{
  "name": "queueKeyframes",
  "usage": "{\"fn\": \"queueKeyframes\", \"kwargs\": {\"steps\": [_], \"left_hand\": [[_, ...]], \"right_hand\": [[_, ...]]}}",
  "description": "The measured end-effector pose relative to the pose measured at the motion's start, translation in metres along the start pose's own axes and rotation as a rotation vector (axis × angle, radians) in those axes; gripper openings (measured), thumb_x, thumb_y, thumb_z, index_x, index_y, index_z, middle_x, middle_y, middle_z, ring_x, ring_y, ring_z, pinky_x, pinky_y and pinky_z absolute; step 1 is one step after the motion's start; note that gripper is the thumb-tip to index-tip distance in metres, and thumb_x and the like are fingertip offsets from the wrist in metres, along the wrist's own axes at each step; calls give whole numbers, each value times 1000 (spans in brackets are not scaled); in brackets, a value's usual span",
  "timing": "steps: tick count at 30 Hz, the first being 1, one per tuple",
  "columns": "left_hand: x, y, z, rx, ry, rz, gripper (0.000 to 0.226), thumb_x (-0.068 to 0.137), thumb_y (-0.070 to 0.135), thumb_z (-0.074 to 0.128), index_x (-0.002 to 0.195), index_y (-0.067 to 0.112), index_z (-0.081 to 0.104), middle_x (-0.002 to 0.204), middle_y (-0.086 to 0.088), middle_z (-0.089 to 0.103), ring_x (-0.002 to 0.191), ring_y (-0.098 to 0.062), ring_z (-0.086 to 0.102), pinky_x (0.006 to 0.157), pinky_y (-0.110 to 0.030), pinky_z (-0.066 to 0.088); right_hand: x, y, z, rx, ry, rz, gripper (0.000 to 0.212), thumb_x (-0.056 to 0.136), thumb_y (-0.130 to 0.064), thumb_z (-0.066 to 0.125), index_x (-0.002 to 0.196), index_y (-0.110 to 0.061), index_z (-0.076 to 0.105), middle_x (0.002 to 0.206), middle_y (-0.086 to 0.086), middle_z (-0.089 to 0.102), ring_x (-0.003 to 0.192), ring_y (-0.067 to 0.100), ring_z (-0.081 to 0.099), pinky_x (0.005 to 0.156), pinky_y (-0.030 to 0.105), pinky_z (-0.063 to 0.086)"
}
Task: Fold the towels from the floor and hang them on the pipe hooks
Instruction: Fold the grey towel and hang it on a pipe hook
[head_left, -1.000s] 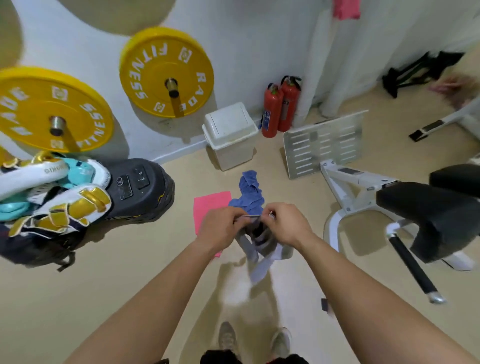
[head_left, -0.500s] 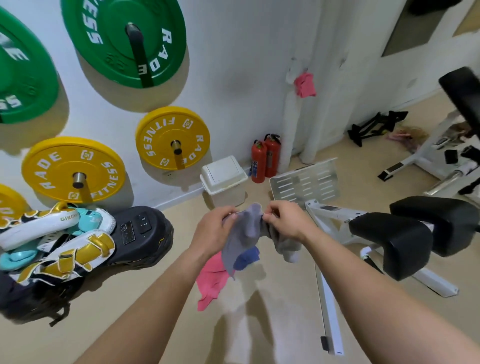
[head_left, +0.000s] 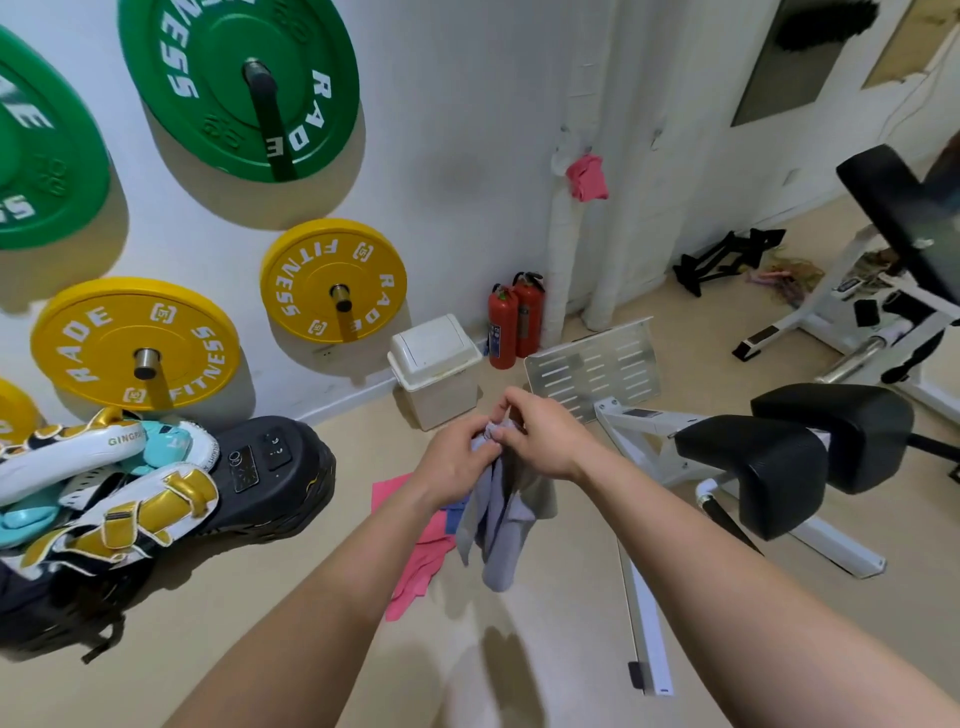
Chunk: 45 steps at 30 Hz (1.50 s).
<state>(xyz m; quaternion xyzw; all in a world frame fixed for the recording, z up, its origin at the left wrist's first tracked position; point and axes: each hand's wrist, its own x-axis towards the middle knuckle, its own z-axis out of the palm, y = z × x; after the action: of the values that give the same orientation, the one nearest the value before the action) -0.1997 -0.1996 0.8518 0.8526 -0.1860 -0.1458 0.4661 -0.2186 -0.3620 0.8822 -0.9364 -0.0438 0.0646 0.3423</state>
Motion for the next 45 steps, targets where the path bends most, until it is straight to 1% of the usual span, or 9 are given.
{"fn": "queueKeyframes", "kwargs": {"steps": [6,11,16,25,31,33,36,41,45], "left_hand": [[-8,-10,-13,80,116,-42,13,97,25,58,85,24,65,79,5,64,76,-14,57,64,-27,40],[-7,-25,-45,101,294,-147,11,96,23,57,96,21,68,92,0,68,88,-19,59,69,-27,36],[-10,-41,-84,151,443,-200,16,98,22,55,103,14,68,99,-9,69,94,-27,59,75,-31,38],[-6,-57,-111,220,609,-368,22,102,26,48,100,7,60,103,-17,64,99,-36,57,76,-35,37],[-8,-71,-104,254,453,-416,17,97,27,56,100,11,61,102,-16,66,95,-33,58,79,-38,43],[-12,-72,-92,234,355,-451,27,88,32,70,108,16,62,101,-13,68,96,-32,62,80,-38,49],[-19,-71,-68,177,278,-463,42,73,35,86,101,18,60,89,-5,67,81,-22,63,66,-29,46],[-29,-71,-25,107,159,-382,19,72,19,85,84,13,71,72,6,66,70,-13,62,59,-19,45],[-35,-68,-7,28,69,-336,15,84,6,75,98,9,73,73,3,66,67,-5,60,61,-11,45]], "right_hand": [[-13,5,-3,43,26,69,37,84,-10,66,119,-19,56,91,3,62,81,19,58,66,24,41],[-26,39,-9,-64,23,234,20,75,-2,58,81,-20,67,84,2,71,83,22,66,70,29,50],[-49,71,-15,-85,56,385,21,81,-2,67,70,-19,63,68,-5,64,67,13,59,55,22,41],[-53,86,-5,-165,108,497,22,80,-2,56,70,-20,64,70,-1,65,75,26,64,61,31,50],[-49,84,4,-83,144,570,17,93,-21,58,77,-15,58,82,17,70,80,36,66,72,40,56],[-45,72,12,1,38,536,14,93,-20,59,85,-9,61,77,19,72,68,32,70,63,42,60],[-38,45,29,114,-97,456,13,88,-15,69,92,-10,58,71,13,71,52,20,64,48,31,50],[-26,15,52,253,-226,295,9,93,-5,58,88,-11,63,71,16,63,57,22,57,54,32,50],[-22,9,59,259,-279,283,18,89,-6,56,85,-13,72,68,7,65,61,18,59,53,27,49]]}}
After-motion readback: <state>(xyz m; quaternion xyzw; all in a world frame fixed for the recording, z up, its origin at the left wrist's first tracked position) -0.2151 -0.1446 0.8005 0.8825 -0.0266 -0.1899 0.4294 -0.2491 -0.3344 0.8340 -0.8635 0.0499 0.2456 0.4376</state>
